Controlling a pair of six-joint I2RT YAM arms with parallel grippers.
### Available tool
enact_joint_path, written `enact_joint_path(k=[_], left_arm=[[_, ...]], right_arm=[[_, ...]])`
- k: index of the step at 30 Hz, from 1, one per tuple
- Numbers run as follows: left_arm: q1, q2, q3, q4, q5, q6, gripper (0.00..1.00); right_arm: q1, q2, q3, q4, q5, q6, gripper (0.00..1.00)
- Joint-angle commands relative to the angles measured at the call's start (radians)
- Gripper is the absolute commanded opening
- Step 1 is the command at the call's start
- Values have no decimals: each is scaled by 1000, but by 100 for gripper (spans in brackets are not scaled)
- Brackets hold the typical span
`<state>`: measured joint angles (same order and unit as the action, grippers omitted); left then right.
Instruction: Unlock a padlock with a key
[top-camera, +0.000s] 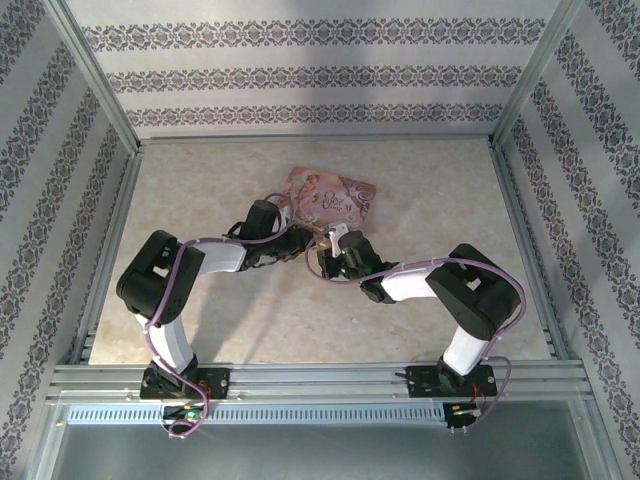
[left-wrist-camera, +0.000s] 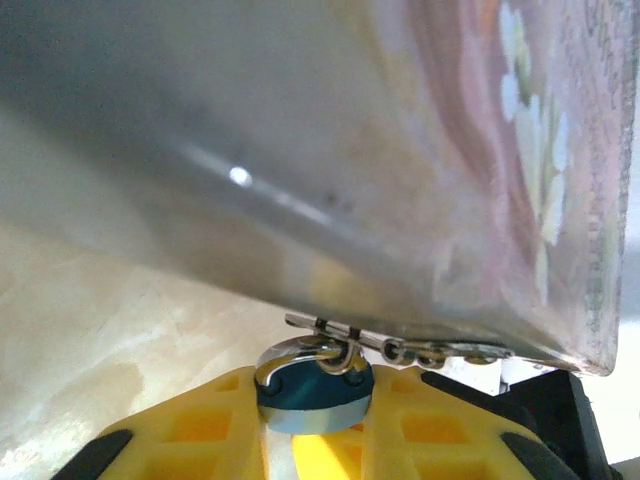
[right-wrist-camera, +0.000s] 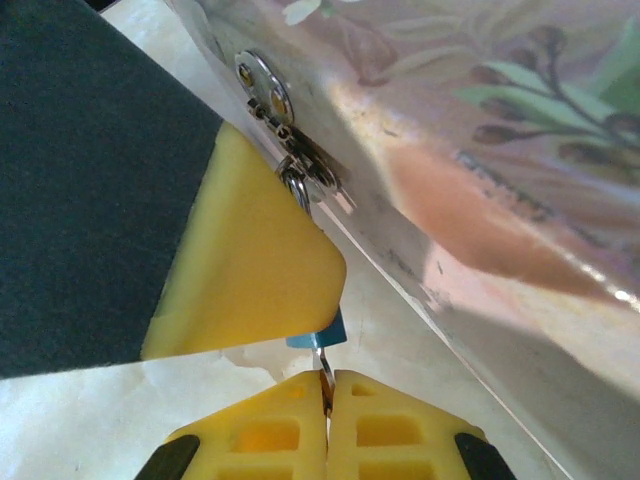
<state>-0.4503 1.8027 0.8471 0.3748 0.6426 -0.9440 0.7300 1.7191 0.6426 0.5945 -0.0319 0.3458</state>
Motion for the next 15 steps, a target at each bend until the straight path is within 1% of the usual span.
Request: enact_joint_path(k=[1, 3, 8, 15], left_arm=[[-45, 22, -25, 62, 112, -65, 29], [-44, 21, -22, 65, 112, -65, 33], [-33, 0, -33, 63, 109, -59, 40], [19, -105, -90, 16, 103, -39, 48]], right_arm=[[4, -2, 29, 62, -29, 31, 1], [4, -9, 24, 43, -28, 47, 1], [-8, -34, -2, 11, -33, 91, 1], [-15, -47, 10, -60, -65, 121, 1]])
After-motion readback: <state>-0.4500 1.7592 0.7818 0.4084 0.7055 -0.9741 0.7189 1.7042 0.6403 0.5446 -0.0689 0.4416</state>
